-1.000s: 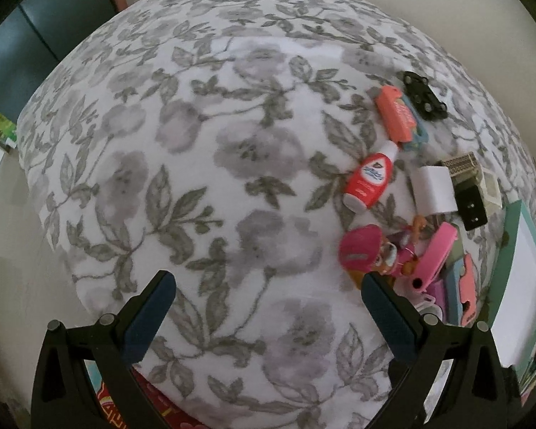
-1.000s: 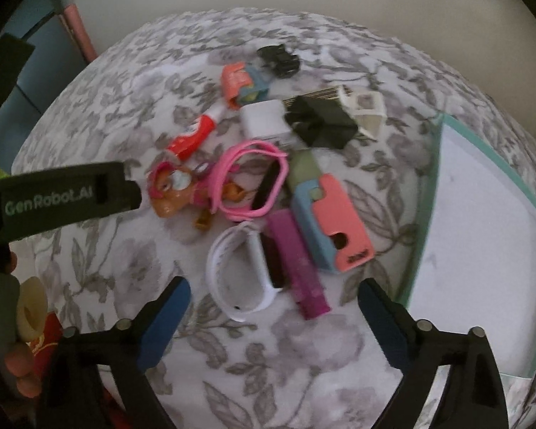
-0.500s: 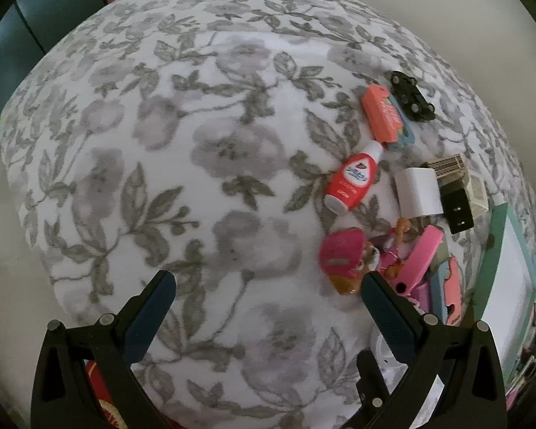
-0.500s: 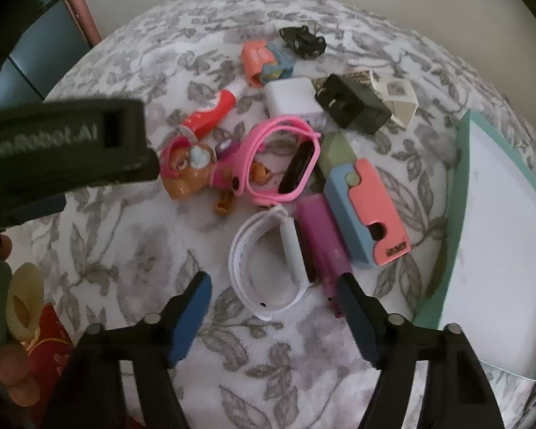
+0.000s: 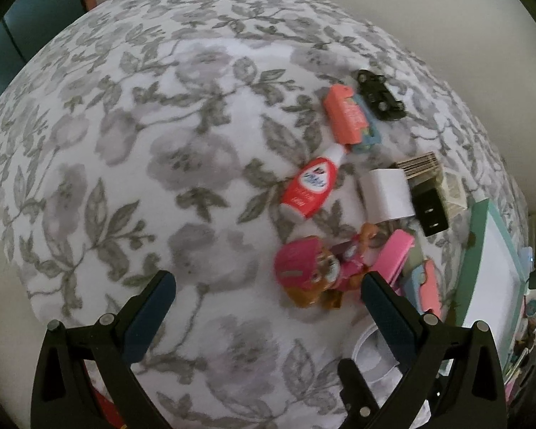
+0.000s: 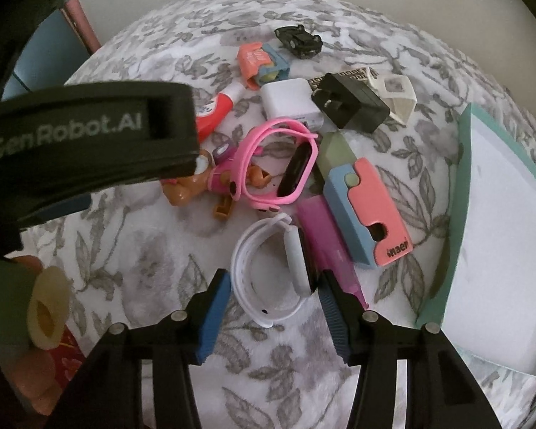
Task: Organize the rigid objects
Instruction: 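Grasp the white round band with the right gripper while the left tool approaches the pink watch band, then grasp the pink watch band with the left gripper while the right gripper carries the white band toward the tray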
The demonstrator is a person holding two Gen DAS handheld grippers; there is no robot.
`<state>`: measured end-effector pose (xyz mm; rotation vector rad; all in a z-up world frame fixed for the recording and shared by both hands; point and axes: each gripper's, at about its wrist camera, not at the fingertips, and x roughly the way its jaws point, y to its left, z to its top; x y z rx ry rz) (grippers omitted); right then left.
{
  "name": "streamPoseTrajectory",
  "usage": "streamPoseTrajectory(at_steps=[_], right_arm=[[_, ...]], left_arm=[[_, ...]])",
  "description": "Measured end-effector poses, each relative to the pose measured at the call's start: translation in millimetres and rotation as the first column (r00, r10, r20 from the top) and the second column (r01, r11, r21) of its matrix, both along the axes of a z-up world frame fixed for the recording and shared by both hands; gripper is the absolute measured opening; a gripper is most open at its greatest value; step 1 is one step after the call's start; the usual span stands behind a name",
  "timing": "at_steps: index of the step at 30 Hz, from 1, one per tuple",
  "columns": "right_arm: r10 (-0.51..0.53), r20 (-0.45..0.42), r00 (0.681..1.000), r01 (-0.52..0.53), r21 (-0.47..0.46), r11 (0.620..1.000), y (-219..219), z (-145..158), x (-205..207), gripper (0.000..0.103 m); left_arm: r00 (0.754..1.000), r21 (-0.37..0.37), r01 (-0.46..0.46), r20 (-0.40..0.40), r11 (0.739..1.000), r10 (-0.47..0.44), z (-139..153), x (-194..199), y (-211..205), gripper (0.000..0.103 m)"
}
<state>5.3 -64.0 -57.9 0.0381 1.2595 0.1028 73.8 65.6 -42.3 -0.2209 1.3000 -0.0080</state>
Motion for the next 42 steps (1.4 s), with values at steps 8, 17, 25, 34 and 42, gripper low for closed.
streamPoseTrajectory(at_steps=[8, 17, 25, 34, 42], right_arm=[[-0.068, 0.015, 0.998, 0.067, 0.076, 0.995, -28, 16, 1, 0.053], [-0.224, 0.038, 0.974, 0.217, 0.134, 0.967, -78, 36, -9, 0.051], [-0.336, 0.01, 0.942, 0.325, 0.227, 0.918, -120, 39, -16, 0.05], [-0.36, 0.023, 0.933, 0.343, 0.252, 0.905, -131, 46, -19, 0.05], [-0.366, 0.026, 0.93, 0.346, 0.27, 0.899, -137, 49, -21, 0.05]], left_arm=[[0.997, -0.001, 0.057, 0.047, 0.998, -0.057, 3, 12, -23, 0.103], [0.988, 0.044, 0.131, 0.08, 0.99, -0.135, 11, 2, -38, 0.103], [0.972, 0.116, 0.206, 0.087, 0.972, -0.216, 11, -2, -63, 0.097], [0.951, 0.242, 0.258, 0.107, 0.935, -0.29, 10, 0, -88, 0.068], [0.935, 0.247, 0.31, 0.097, 0.918, -0.342, 5, 1, -99, 0.015]])
